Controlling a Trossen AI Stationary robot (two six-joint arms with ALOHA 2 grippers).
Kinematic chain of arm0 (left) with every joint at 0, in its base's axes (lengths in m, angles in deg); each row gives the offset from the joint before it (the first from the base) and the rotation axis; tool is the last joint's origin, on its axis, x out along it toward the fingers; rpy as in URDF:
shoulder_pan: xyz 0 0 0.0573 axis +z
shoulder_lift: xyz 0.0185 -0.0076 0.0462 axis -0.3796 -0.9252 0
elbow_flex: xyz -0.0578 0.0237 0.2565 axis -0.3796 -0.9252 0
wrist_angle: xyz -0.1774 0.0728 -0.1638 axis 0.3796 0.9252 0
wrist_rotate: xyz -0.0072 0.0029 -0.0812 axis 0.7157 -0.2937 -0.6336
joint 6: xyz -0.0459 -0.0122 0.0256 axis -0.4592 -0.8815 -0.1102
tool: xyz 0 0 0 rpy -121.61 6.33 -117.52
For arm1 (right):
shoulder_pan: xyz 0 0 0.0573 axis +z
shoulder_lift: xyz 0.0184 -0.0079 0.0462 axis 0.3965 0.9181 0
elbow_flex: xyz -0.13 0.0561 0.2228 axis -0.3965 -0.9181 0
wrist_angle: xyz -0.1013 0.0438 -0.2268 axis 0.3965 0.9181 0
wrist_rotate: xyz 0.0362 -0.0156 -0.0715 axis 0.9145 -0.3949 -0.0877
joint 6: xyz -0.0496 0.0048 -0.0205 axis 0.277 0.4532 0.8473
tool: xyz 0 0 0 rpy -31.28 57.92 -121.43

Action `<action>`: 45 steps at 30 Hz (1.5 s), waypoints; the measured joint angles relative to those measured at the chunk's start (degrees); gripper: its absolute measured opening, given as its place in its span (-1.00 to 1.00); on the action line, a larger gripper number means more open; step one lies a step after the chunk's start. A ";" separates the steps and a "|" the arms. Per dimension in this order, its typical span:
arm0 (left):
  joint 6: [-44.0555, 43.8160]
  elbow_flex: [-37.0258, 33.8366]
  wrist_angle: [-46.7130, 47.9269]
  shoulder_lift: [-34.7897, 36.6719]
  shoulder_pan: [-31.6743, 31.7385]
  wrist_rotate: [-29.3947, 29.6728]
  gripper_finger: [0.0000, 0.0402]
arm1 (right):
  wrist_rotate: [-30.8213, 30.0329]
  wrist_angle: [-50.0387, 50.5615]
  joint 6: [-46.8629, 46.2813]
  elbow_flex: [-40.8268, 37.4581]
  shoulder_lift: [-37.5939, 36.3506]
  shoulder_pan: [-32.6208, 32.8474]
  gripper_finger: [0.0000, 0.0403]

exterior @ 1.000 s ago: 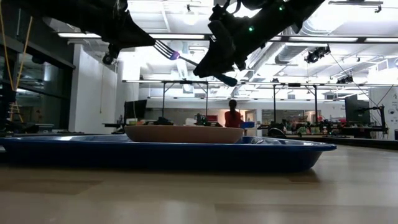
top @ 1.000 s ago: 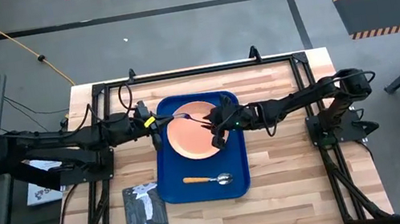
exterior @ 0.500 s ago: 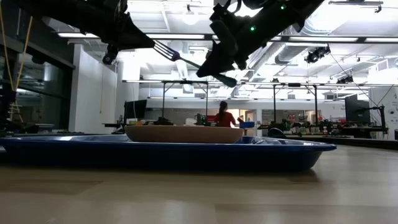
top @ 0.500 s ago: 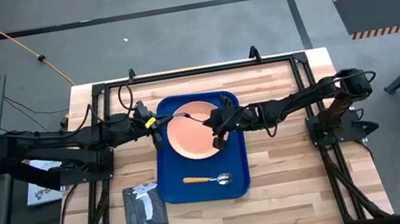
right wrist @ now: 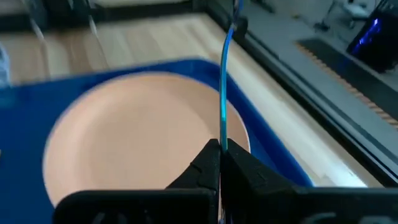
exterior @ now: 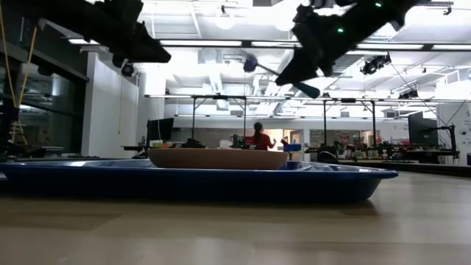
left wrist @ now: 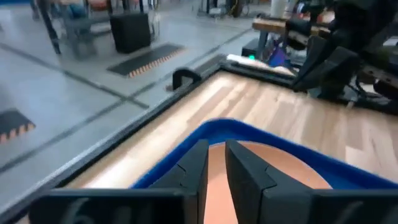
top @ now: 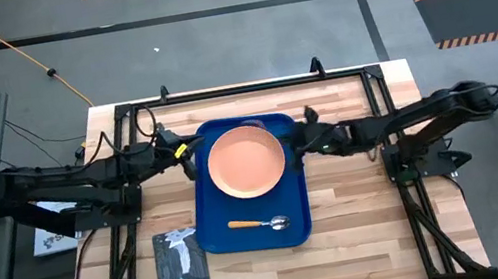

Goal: Pick and place plate/cup/fork/spoon on tray
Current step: Put the purple fork on the blue serving tray

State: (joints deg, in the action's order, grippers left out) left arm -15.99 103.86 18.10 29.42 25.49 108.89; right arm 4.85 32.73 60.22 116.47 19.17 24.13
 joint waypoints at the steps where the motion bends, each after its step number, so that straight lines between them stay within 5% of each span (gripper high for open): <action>1: 1.12 -0.64 -1.74 -0.07 0.00 0.02 -0.75 | 0.10 -3.39 0.08 -2.52 -1.69 -0.02 -1.00; 8: 4.62 -7.84 -27.82 -2.57 0.22 -9.87 -0.61 | 7.17 -35.07 1.99 -19.49 -8.73 -2.15 -1.00; 13: 5.47 -8.85 -40.80 -9.63 0.22 -12.06 -0.42 | 12.68 -47.78 2.22 -22.37 -6.38 -3.69 -1.00; 20: 6.62 -5.77 -51.24 -25.12 0.22 -12.19 -0.07 | 18.27 -52.16 2.03 -15.39 4.75 -3.76 -1.00; 25: 4.86 -0.73 -51.51 -32.13 0.22 -18.37 0.11 | 21.66 -52.88 2.03 -8.85 13.82 -3.66 -1.00; 39: 3.74 1.64 -51.24 -34.10 -0.94 -22.32 0.18 | 23.51 -52.81 4.73 -2.31 18.96 0.42 -1.00; 45: 3.54 1.73 -54.62 -34.08 -0.98 -25.78 0.18 | 19.72 -51.58 5.38 -2.29 18.96 0.40 -1.00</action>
State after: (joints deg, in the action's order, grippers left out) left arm -12.45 105.59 -36.51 -4.65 24.51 83.10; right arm 24.57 -18.85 65.60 114.19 38.13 24.53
